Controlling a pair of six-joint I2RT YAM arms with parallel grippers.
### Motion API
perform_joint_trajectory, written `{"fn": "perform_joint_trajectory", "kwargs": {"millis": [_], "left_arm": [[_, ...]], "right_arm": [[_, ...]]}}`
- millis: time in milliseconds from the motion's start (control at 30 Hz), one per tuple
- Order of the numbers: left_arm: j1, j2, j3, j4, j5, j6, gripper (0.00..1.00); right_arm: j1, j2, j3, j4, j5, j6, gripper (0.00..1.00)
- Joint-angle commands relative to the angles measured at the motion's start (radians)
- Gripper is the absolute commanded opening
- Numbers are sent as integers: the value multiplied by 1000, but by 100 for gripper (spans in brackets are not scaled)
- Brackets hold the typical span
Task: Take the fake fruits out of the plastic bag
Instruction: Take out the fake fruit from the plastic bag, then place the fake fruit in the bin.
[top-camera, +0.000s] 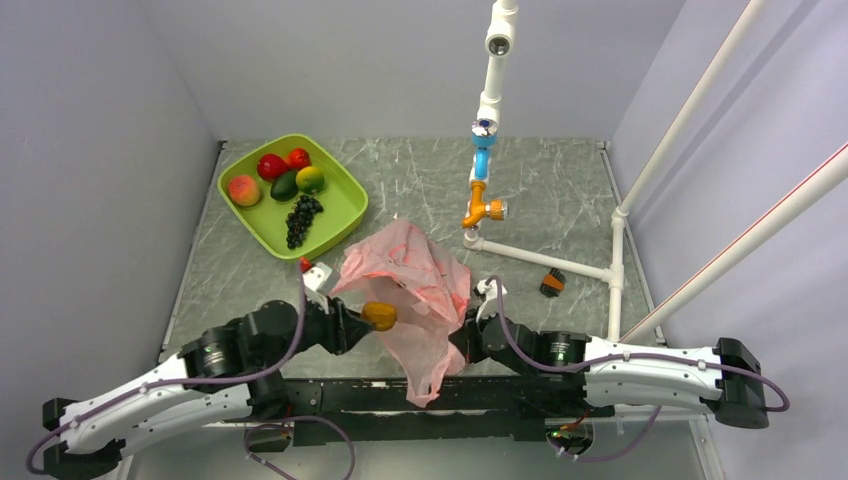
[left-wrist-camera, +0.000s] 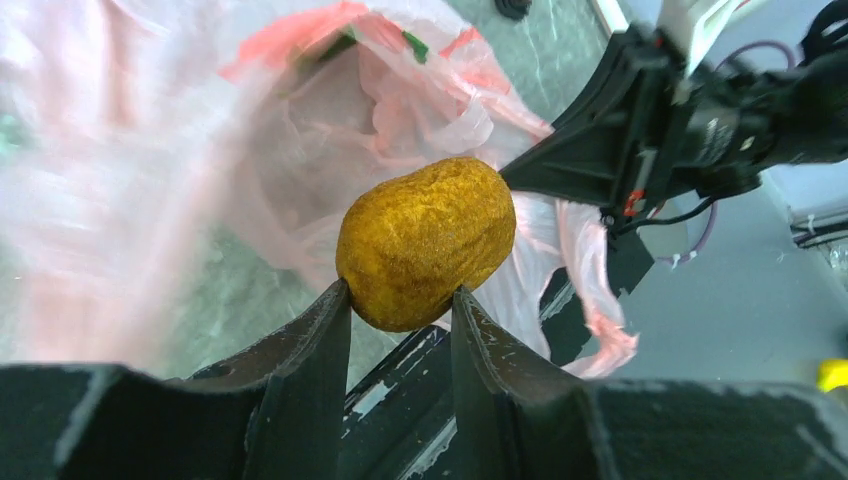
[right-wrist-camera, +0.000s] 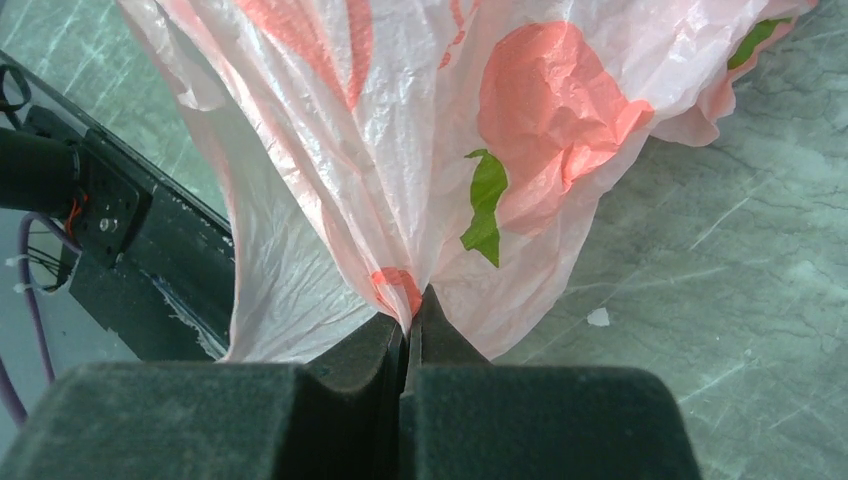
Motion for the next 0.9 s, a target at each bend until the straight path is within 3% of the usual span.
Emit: {"fn": "perform_joint_trajectory", "kwargs": {"millis": [0,200,300,433,700,800,867], "left_arm": [[1,15,209,-196,-107,18,20],[9,234,533,-328,-235,192,19],[72,308,646,-337,-271,272,19],[319,389,747,-309,-117,357,18],[868,672,772,-189,197,423,14],[1005,822,814,-180,297,408,15],[1046,923,850,-201,235,407,14]], "right_arm": [[-4,26,43,38,21,-28,0],[-5,33,41,43,10,-17,0],[-5,18,40,28,11,-8,0],[-5,-10,37,18,8,4,0],[-5,0,65,2,10,0,0],[-5,1,71,-3,10,4,0],[-5,0,71,-3,7,8,0]]}}
